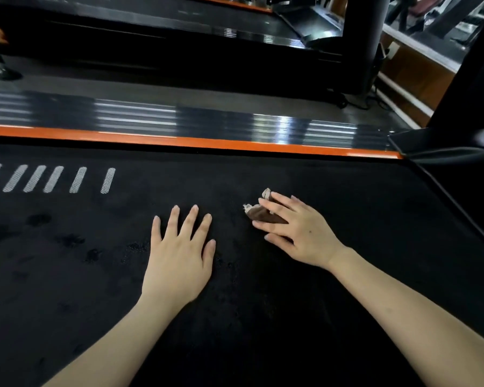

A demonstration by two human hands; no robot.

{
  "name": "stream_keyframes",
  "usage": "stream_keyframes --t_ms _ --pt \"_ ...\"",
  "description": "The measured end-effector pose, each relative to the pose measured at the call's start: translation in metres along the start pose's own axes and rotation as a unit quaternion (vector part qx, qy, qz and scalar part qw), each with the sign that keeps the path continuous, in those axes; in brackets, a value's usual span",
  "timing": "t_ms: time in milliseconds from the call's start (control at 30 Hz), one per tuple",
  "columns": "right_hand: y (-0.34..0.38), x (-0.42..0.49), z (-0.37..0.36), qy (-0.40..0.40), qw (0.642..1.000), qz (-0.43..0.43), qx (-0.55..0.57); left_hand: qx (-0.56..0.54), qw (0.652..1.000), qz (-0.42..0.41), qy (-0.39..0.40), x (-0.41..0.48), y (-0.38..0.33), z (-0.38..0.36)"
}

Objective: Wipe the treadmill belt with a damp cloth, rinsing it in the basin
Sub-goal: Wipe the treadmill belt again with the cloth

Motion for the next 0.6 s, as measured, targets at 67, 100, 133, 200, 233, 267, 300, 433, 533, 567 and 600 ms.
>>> stream_keyframes --t_ms 67,100,133,200,233,267,300,433,533,567,600 --pt "-0.013 0.009 0.000 -0.014 1.000 0.001 0.009 0.001 1.000 0.001 -0.005 -0.001 0.000 -0.001" --pt "-0.023 0.017 0.002 -0.029 0.999 -0.015 0.012 0.000 1.000 0.002 -0.008 -0.001 0.000 -0.002" --pt "-0.035 0.026 0.004 -0.049 0.998 -0.040 0.013 -0.001 1.000 0.002 -0.013 0.000 0.000 -0.003" --pt "-0.060 0.048 0.011 -0.091 0.990 -0.103 0.005 0.000 1.000 0.003 -0.027 0.001 0.001 -0.002" --pt "-0.071 0.057 0.012 -0.106 0.985 -0.135 0.000 0.002 1.000 0.002 -0.031 0.002 0.001 -0.002" --pt "-0.078 0.064 0.012 -0.116 0.981 -0.158 -0.009 0.003 0.999 0.004 -0.034 0.002 0.001 -0.002" --pt "-0.081 0.068 0.011 -0.124 0.977 -0.170 -0.020 0.002 0.999 0.006 -0.036 0.002 0.002 -0.002" --pt "-0.041 0.060 0.008 -0.135 0.981 -0.122 -0.064 -0.001 1.000 0.008 -0.030 0.001 0.002 -0.001" --pt "0.005 0.041 0.004 -0.119 0.990 -0.055 -0.043 0.005 1.000 0.007 -0.026 0.002 0.002 -0.002" --pt "0.013 0.035 0.002 -0.106 0.993 -0.035 -0.030 0.007 1.000 0.007 -0.028 0.002 0.002 -0.002" --pt "0.018 0.030 0.000 -0.097 0.995 -0.015 -0.020 0.009 0.999 0.006 -0.030 0.002 0.002 -0.001"
Point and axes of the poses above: each hand's wrist, its own x-axis towards the middle knuckle, its own z-axis out of the back of the hand, y = z × x, the point moved 9 cm from there along x, towards the middle knuckle, and after that the axes turned 15 degrees about x, right-handed, at the moved point
